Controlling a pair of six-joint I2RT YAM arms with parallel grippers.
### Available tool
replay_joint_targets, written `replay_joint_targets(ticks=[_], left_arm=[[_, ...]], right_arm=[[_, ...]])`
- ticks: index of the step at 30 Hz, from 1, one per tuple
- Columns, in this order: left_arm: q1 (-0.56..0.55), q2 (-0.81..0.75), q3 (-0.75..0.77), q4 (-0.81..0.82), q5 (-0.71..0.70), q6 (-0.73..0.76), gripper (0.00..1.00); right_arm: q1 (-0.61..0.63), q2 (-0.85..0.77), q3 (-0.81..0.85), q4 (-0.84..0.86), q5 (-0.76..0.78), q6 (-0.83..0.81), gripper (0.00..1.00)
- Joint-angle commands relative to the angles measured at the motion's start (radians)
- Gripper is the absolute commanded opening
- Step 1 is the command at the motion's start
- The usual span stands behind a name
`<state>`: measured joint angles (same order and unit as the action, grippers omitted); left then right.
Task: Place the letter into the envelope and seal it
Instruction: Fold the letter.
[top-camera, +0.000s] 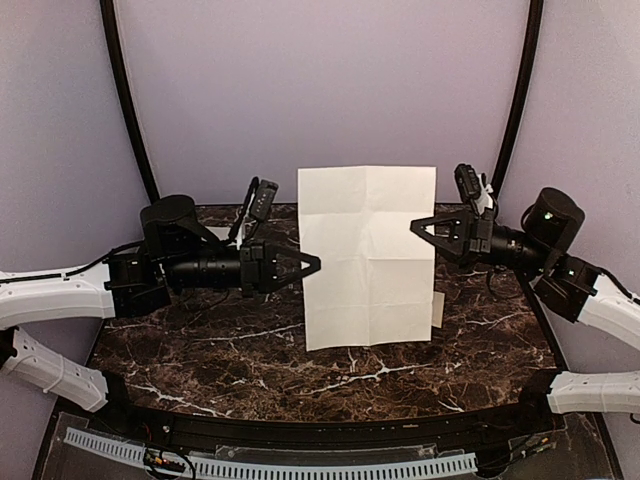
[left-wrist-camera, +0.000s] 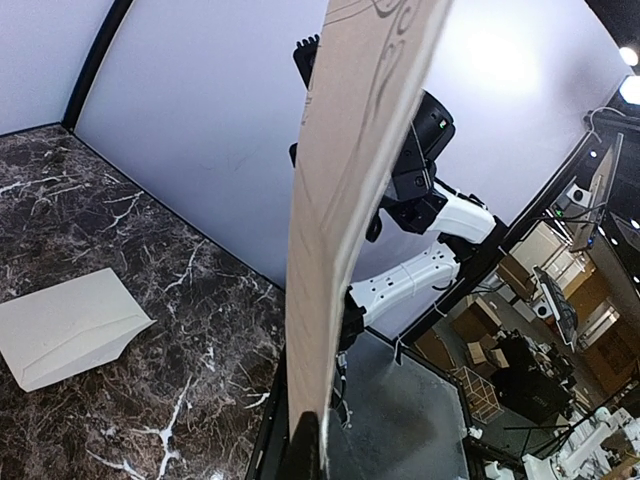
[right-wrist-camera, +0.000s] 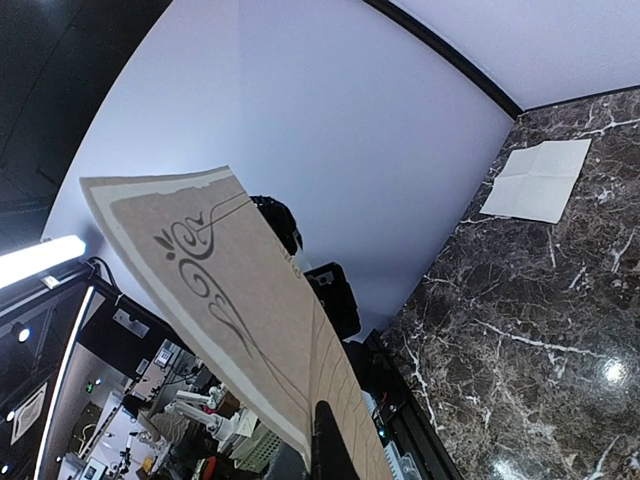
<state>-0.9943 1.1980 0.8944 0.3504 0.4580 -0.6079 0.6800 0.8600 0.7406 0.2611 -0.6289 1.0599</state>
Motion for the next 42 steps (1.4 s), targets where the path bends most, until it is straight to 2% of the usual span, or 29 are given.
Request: replay_joint_targets(ticks=[1, 9, 14, 17, 23, 24, 26, 27, 28, 30, 33, 39, 42], left_arm=[[0.022, -0.027, 0.0, 0.009, 0.07, -0.006, 0.0], [0.039, -0.034, 0.043, -0.109, 0.194, 0.052, 0.0], [0.048, -0.046, 0.053, -0.137, 0.219, 0.067, 0.0], [0.049, -0.056, 0.049, -0.121, 0.218, 0.055, 0.0], [0.057, -0.075, 0.015, 0.012, 0.257, -0.015, 0.0], [0.058, -0.074, 0.016, 0.022, 0.257, -0.023, 0.0], [0.062, -0.074, 0.025, 0.009, 0.239, -0.025, 0.0], [0.063, -0.074, 0.03, -0.006, 0.224, -0.022, 0.0], [0.069, -0.078, 0.04, -0.042, 0.187, -0.015, 0.0], [0.077, -0.087, 0.045, -0.078, 0.147, -0.014, 0.0], [0.088, -0.09, 0.042, -0.082, 0.139, -0.029, 0.0], [0.096, -0.057, 0.076, -0.148, 0.152, -0.047, 0.0], [0.102, -0.043, 0.101, -0.196, 0.178, -0.052, 0.0]], right_arm=[[-0.001, -0.005, 0.029, -0.049, 0.012, -0.05, 0.0], [-0.035, 0.0, 0.058, -0.112, -0.018, -0.09, 0.0], [-0.048, 0.012, 0.071, -0.138, -0.043, -0.112, 0.0], [-0.049, 0.014, 0.075, -0.142, -0.055, -0.124, 0.0], [-0.051, 0.014, 0.068, -0.147, -0.051, -0.131, 0.0], [-0.052, 0.016, 0.065, -0.147, -0.052, -0.134, 0.02], [-0.053, 0.014, 0.063, -0.15, -0.056, -0.138, 0.13], [-0.053, 0.01, 0.065, -0.155, -0.057, -0.144, 0.22], [-0.053, 0.003, 0.067, -0.16, -0.06, -0.151, 0.36], [-0.053, -0.018, 0.07, -0.156, -0.076, -0.176, 0.58], [-0.053, -0.069, 0.073, -0.17, -0.077, -0.229, 0.74], [-0.05, -0.159, 0.131, -0.381, 0.09, -0.424, 0.83], [-0.039, -0.129, 0.173, -0.417, 0.057, -0.5, 0.83]])
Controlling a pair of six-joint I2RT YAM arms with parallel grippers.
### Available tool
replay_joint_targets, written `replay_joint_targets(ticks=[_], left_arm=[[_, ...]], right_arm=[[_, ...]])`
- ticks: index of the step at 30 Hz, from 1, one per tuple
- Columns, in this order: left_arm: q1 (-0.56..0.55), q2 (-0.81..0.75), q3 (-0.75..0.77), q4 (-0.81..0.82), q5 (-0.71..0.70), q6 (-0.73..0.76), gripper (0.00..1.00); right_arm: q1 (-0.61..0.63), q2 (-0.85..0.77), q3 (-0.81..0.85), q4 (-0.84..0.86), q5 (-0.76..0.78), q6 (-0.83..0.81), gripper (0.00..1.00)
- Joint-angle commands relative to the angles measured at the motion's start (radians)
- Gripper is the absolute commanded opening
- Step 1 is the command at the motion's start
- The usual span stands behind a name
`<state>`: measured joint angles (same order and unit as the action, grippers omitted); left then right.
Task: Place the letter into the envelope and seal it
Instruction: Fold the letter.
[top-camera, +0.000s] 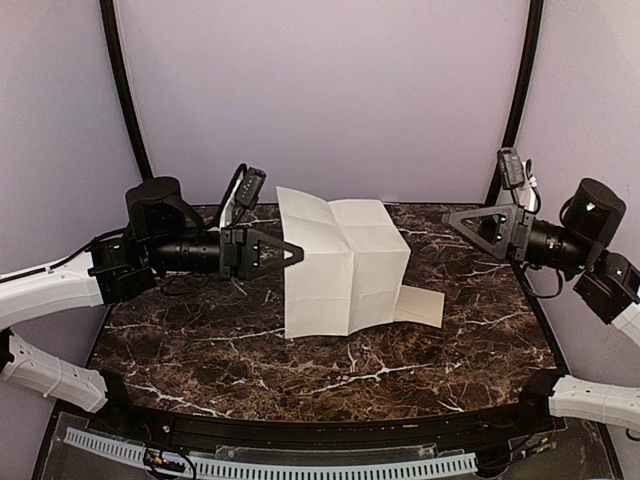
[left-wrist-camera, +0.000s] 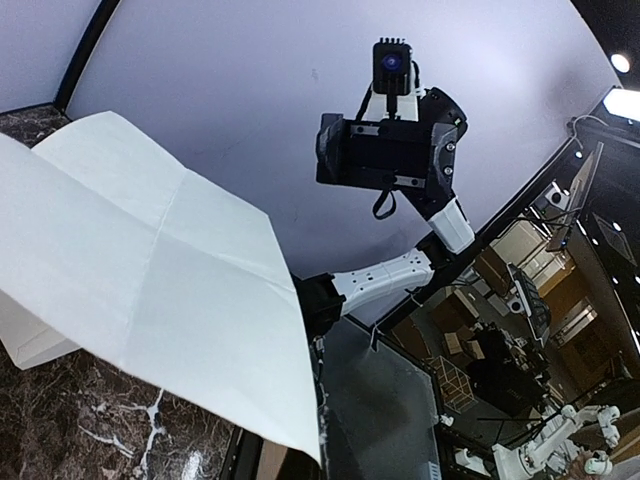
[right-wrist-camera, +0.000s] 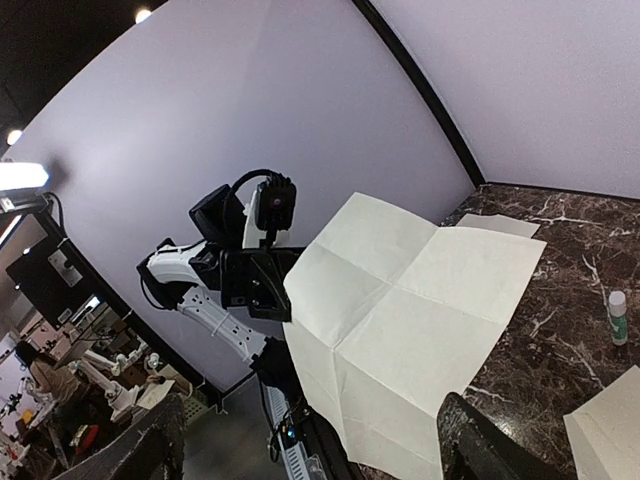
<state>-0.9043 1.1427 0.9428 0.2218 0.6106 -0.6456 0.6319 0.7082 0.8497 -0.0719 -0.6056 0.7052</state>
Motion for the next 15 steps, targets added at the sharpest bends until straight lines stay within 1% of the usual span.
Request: replay_joint_targets(ticks=[1, 5, 8, 12, 15], left_arm=[[0.013, 0.018, 0.071, -0.108, 0.037, -0.011, 0.0], [0.017, 0.03, 0.119, -0.246, 0.074, 0.009, 0.0], [0.02, 0.035, 0.137, -0.337, 0.106, 0.006, 0.0], [0.026, 0.036, 0.146, -0.405, 0.167, -0.02, 0.0], [0.026, 0.034, 0.145, -0.42, 0.211, -0.043, 0.0]], right_arm=[[0.02, 0.043, 0.079, -0.091, 0.023, -0.168, 0.82], [0.124, 0.145, 0.144, -0.118, 0.009, -0.262, 0.81], [0.214, 0.224, 0.195, -0.159, 0.027, -0.345, 0.81], [0.34, 0.351, 0.275, -0.276, 0.093, -0.438, 0.8], [0.419, 0.437, 0.319, -0.31, 0.133, -0.482, 0.79]])
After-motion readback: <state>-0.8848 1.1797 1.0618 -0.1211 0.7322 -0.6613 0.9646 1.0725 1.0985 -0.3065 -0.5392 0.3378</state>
